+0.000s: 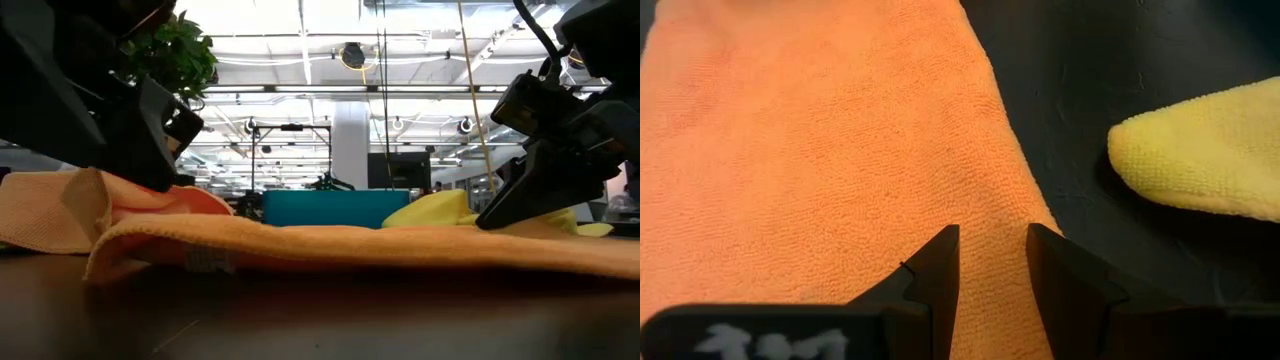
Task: Fold microfiber towels
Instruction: Fold the right orange microfiber towel
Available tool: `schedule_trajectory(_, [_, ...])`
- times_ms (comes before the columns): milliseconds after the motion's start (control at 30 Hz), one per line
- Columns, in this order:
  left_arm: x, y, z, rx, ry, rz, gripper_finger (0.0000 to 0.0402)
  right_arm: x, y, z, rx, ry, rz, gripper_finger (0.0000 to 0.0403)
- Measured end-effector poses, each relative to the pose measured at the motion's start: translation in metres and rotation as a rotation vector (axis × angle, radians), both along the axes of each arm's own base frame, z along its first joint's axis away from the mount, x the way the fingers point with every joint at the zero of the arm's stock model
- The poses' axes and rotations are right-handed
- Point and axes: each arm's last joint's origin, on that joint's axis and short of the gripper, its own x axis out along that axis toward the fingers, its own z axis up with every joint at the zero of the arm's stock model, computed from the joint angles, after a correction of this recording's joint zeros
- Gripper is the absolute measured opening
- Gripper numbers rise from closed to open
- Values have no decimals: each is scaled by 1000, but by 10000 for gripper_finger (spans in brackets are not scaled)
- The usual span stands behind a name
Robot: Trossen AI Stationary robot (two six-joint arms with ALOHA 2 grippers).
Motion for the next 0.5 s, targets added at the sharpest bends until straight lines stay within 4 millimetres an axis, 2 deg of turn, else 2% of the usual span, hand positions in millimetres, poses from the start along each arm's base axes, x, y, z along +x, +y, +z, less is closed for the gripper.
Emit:
schedule_trajectory(233, [2,3,9,43,-76,21,175,0,0,1,7,-6,4,110])
schedule_trajectory(500, [8,19,28,87,-154,103,175,3,2,6,8,-57,22,110])
